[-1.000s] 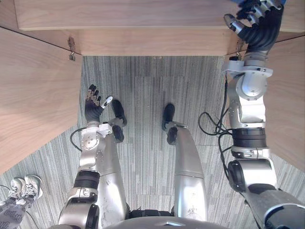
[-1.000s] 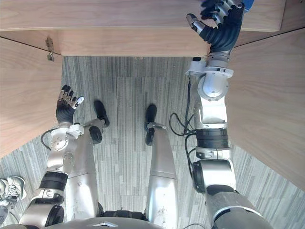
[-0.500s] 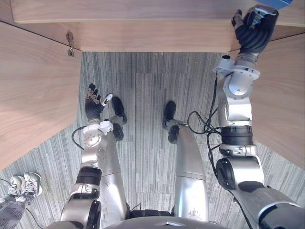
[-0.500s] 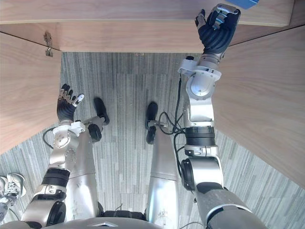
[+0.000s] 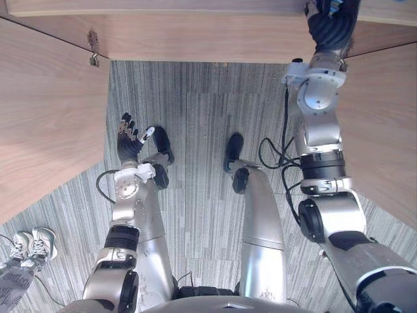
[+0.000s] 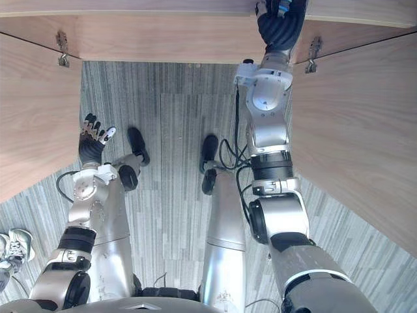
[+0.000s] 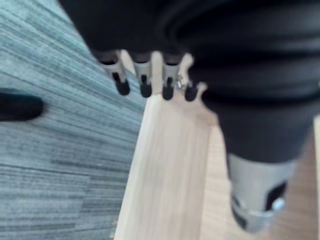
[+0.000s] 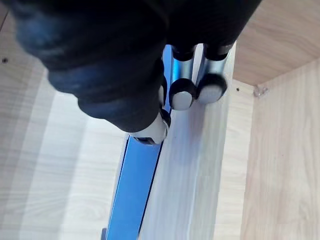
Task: Walk over to the cabinet, pick up the folder, carry it to the office cabinet, place the folder inside the office cabinet, then close the office cabinet door
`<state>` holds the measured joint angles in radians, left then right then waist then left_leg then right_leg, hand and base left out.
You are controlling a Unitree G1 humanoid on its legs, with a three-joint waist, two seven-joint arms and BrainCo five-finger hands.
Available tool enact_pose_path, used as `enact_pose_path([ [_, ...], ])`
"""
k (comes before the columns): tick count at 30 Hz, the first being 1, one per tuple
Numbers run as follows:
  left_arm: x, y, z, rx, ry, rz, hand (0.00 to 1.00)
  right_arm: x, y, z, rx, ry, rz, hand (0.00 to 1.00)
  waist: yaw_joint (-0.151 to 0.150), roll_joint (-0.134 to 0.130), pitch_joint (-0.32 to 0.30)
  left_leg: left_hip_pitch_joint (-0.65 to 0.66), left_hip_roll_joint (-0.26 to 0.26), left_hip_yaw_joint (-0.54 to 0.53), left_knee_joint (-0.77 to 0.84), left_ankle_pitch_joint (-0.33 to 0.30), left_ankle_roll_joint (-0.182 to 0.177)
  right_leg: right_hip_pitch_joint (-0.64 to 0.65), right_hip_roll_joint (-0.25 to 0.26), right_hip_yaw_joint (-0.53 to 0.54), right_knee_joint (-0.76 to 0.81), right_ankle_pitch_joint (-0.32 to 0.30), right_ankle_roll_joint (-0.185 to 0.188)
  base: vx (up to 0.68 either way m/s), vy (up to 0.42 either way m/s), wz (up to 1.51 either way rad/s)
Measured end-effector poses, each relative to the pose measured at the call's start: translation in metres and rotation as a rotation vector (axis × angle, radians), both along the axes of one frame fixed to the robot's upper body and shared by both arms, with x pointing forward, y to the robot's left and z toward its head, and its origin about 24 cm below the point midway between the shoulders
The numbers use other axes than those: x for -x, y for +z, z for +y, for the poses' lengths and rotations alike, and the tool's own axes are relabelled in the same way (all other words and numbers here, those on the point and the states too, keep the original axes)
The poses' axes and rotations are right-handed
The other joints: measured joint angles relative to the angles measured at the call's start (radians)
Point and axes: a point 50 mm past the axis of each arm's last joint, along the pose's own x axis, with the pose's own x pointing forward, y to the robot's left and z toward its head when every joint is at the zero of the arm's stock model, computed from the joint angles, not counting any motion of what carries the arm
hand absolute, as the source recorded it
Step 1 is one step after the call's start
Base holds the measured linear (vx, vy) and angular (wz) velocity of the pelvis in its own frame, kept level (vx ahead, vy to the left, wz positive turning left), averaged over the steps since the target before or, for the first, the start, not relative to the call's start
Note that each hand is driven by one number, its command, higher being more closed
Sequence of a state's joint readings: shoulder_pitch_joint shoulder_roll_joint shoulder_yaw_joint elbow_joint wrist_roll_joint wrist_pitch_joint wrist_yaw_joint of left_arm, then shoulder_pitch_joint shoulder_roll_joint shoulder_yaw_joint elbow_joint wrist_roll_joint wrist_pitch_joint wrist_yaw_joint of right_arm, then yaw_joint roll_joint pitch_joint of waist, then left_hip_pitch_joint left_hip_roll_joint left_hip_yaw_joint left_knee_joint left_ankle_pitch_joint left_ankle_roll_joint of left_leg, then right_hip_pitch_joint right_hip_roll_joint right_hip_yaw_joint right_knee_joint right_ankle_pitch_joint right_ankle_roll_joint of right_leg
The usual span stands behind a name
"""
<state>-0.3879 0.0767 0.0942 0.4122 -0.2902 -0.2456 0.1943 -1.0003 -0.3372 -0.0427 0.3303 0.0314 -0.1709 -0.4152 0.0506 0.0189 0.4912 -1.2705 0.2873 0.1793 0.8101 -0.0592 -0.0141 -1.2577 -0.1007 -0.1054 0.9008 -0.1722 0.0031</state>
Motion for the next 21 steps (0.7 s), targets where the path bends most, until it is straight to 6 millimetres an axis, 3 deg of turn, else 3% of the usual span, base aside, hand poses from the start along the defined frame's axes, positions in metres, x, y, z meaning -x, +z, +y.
enact_pose_path([
  [8,-0.001,-0.001,0.002,-0.014,0.000,0.008,0.00,-0.006,0.007,-0.002,0.104,-0.019,0.023,1.00,-0.023,0.000,0.000,-0.006,0.005,0.018,-0.026,0.001,-0.003,-0.010,-0.022,-0.021,0.011,-0.017,-0.009,-0.04,-0.027,0.13],
  [21,-0.002,-0.006,0.002,0.006,-0.009,0.030,0.00,-0.007,0.024,0.000,0.233,-0.038,0.007,1.00,-0.029,0.001,0.000,-0.005,0.009,0.046,-0.118,0.041,-0.007,-0.030,-0.052,-0.069,-0.026,-0.013,-0.011,-0.05,-0.047,0.04],
])
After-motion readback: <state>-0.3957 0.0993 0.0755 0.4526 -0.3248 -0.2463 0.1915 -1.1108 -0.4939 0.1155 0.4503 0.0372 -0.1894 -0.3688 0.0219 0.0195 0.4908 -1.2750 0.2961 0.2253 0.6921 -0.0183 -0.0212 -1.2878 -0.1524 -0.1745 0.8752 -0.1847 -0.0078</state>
